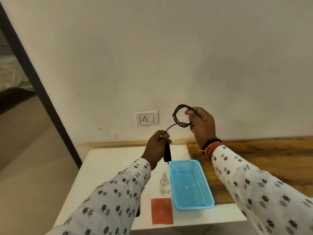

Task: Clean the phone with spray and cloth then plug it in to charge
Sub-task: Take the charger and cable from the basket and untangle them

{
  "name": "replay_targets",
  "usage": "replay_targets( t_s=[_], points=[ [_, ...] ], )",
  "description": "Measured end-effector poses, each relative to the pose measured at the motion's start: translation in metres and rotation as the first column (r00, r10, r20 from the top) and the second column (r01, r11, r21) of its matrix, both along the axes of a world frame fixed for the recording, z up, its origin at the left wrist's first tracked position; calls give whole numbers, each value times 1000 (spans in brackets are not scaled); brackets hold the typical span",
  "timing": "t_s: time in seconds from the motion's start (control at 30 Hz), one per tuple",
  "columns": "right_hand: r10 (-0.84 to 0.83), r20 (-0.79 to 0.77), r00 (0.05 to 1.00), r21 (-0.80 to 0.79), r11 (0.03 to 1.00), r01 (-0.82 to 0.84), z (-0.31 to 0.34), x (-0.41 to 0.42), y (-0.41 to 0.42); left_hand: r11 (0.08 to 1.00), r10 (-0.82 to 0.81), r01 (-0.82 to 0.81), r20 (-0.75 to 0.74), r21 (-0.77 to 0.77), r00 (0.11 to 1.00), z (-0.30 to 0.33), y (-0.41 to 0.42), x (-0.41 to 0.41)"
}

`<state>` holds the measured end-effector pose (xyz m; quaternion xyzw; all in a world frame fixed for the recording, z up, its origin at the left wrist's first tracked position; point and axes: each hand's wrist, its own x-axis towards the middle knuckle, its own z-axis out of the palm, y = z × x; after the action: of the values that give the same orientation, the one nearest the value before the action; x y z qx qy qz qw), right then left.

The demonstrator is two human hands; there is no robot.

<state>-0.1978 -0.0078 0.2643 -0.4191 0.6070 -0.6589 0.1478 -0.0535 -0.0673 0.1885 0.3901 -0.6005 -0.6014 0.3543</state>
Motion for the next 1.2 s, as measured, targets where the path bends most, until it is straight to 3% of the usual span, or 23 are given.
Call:
replay_targets(
  t_s=[0.17, 0.3, 0.6, 0.7, 0.87, 1.0, 1.2],
  points=[
    [109, -108, 988, 220, 972, -84, 0, 18, -5, 970, 216, -202, -97, 138, 971, 28, -14, 20],
    [199, -180, 963, 289, 947, -142, 8, 35, -10, 950, 258, -226, -131, 217, 957, 61, -25, 39],
    [363, 168, 917, 143, 911, -387, 35, 56, -10, 965, 196, -155, -189, 213, 962, 110, -15, 70],
    [435, 208, 876, 110, 880, -463, 36, 56, -4, 964, 155, -101, -215, 245, 964, 114, -14, 77],
    [437, 38, 899, 233, 871, -433, 39, 52, 2, 982, 36, 6, -216, 191, 976, 109, -12, 84],
    [430, 57, 901, 279, 860, -428, 39, 57, 5, 992, 64, -40, -194, 124, 979, 102, -9, 81],
    [229, 45, 972, 186, 954, -233, 39, 58, 4, 998, 5, 7, -206, 56, 978, 101, -8, 87]
  ],
)
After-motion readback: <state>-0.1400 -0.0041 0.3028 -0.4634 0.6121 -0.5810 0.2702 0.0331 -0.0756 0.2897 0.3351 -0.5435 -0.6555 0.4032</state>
